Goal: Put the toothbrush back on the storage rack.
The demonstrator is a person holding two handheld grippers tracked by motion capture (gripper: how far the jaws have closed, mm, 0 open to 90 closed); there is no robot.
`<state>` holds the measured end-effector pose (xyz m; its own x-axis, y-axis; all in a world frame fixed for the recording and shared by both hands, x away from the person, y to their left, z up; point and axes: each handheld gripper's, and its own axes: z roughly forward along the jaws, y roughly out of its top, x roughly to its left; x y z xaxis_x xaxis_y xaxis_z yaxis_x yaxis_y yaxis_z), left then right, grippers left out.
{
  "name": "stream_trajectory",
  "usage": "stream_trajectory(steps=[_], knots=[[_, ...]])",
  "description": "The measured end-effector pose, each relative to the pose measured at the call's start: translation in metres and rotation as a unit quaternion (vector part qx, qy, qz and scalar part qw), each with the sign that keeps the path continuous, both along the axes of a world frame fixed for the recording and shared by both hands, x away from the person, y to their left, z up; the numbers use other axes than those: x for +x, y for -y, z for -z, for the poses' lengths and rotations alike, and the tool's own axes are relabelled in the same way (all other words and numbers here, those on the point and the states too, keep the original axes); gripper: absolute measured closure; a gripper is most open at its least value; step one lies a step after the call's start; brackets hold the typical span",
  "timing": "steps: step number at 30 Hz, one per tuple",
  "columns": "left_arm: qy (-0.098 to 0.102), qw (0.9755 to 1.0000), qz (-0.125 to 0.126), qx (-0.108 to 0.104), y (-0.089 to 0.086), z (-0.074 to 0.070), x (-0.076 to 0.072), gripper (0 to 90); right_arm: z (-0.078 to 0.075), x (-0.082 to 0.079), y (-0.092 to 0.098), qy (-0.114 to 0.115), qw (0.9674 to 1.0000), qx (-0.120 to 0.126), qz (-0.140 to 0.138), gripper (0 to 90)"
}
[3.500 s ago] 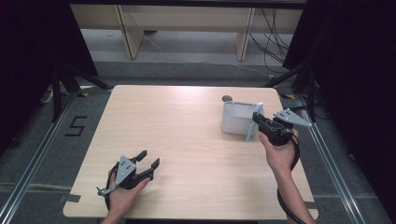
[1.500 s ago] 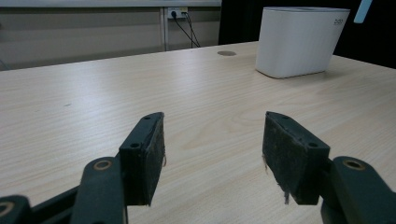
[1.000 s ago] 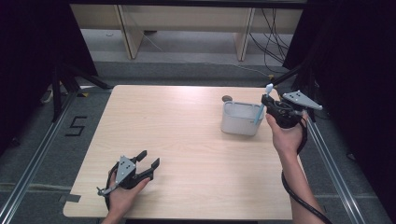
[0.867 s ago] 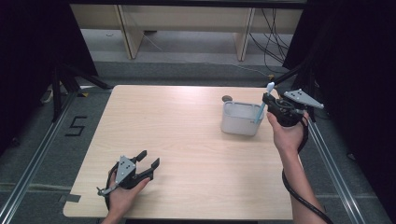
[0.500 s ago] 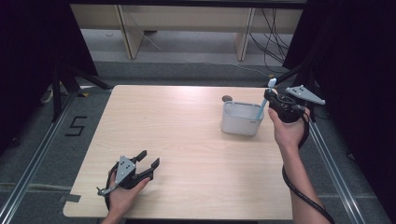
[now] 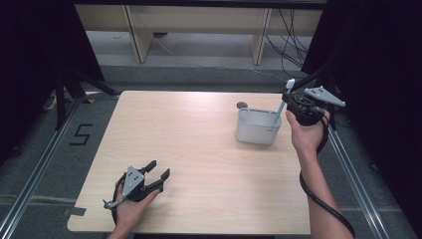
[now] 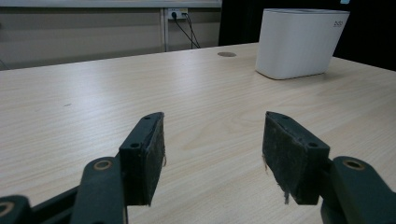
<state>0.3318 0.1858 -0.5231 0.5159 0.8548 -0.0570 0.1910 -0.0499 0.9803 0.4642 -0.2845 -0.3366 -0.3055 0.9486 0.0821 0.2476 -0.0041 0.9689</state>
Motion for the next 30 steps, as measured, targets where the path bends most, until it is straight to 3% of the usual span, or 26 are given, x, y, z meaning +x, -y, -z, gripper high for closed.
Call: stream_trajectory(steps=[17,20,22,30], knots=[[-0.001,1.0000,0.000,-0.001,0.001,0.000,0.000,38.7,0.004,0.013,0.001,-0.011,0.9997,0.013,0.016,86.0],[-0.001,1.0000,0.000,-0.001,0.001,0.000,0.000,38.7,0.005,0.016,0.002,-0.004,0.9999,0.005,0.015,86.0],[-0.001,1.0000,0.000,-0.002,0.000,0.000,0.000,38.7,0.005,0.015,0.001,-0.011,0.9996,0.012,0.022,86.0],[-0.001,1.0000,0.000,-0.001,0.000,0.000,0.000,38.7,0.009,0.018,0.003,-0.010,0.9997,-0.002,0.021,86.0]])
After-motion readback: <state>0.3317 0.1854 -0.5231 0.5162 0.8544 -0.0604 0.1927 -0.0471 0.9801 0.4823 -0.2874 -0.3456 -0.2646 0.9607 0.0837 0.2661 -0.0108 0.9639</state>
